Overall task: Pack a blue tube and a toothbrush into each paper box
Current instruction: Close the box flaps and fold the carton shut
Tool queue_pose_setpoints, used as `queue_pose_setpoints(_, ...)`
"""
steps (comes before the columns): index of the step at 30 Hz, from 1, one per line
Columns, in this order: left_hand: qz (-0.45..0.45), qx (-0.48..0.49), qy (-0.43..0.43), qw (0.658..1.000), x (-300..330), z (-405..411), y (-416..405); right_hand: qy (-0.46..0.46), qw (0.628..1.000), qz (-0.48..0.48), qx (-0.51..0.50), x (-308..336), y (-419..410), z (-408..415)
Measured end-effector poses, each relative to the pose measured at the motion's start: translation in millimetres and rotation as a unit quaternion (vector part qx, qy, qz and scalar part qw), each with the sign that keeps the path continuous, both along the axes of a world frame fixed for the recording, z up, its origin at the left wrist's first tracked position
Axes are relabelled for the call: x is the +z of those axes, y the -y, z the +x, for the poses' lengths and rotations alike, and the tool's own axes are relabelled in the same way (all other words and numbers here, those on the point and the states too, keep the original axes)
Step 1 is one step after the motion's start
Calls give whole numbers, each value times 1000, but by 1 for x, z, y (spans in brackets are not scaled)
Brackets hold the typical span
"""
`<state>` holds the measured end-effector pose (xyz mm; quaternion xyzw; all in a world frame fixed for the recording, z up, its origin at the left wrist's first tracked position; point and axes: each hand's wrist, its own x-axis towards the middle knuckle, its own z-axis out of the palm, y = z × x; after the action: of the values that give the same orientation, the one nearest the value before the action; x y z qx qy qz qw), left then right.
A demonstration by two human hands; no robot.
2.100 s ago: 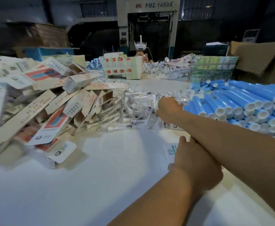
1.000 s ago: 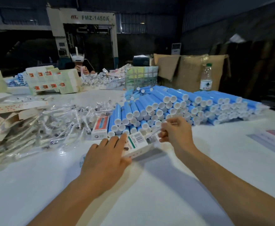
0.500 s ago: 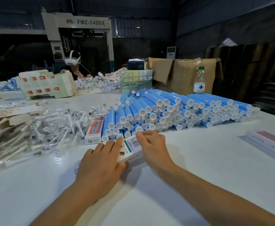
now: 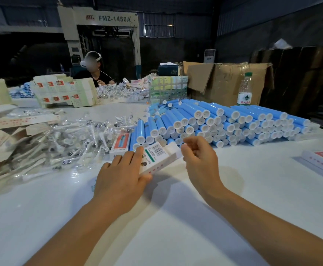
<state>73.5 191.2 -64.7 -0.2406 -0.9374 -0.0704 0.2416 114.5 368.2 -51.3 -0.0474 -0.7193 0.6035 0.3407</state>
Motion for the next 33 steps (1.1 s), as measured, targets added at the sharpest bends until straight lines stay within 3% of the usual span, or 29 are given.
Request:
queue_pose_setpoints(5,-23,21,-13,999,-2,-1,-1,57,997,47,22,-2,7,0)
queue_pose_setpoints(19,-33,17,-34,999,-5,-3,-2,49,997,43,31,-10,14,1)
queue_pose_setpoints(26,-69,-6,-61,996,-8,2,-7,134,989,40,53,-10,12,-3)
queue_pose_setpoints(33,-75,-4,-62,995,-10,4,-11,122,990,62,23,-10,15,-3)
